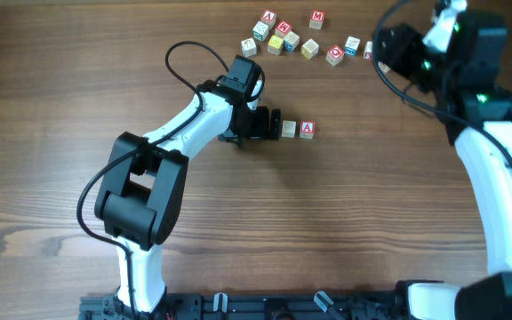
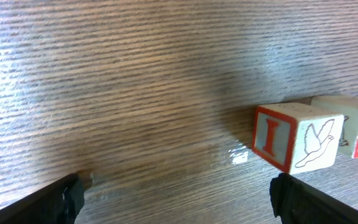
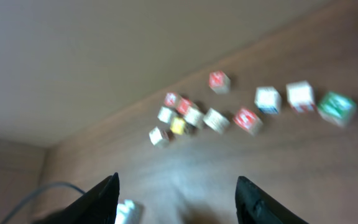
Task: Form a horizontal line
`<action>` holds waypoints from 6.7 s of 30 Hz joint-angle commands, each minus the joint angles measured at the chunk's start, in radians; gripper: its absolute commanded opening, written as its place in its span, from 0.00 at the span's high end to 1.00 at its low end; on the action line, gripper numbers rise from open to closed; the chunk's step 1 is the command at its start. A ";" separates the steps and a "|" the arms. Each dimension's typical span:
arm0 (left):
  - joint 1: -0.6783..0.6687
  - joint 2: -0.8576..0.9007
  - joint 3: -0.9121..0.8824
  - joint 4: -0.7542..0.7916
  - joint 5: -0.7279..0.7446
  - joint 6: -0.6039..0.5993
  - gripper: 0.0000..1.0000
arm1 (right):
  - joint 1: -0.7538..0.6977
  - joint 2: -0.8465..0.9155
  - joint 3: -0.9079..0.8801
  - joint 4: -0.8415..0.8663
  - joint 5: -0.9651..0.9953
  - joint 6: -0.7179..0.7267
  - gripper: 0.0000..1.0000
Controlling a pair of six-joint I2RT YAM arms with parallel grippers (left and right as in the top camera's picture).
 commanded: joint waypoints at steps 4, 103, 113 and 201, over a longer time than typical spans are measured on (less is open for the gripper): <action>0.005 0.049 -0.041 -0.022 -0.030 -0.002 0.00 | 0.094 0.295 0.201 0.036 0.066 -0.017 0.52; 0.006 0.049 -0.041 -0.022 -0.030 -0.002 0.00 | 0.198 0.618 0.154 -0.620 0.111 -0.213 0.66; 0.005 0.049 -0.041 -0.022 -0.030 -0.002 0.00 | 0.195 0.615 0.245 -0.637 0.100 -0.179 0.38; 0.003 0.049 -0.041 0.142 -0.097 -0.014 0.96 | 0.166 0.295 -0.457 0.121 0.160 0.286 0.89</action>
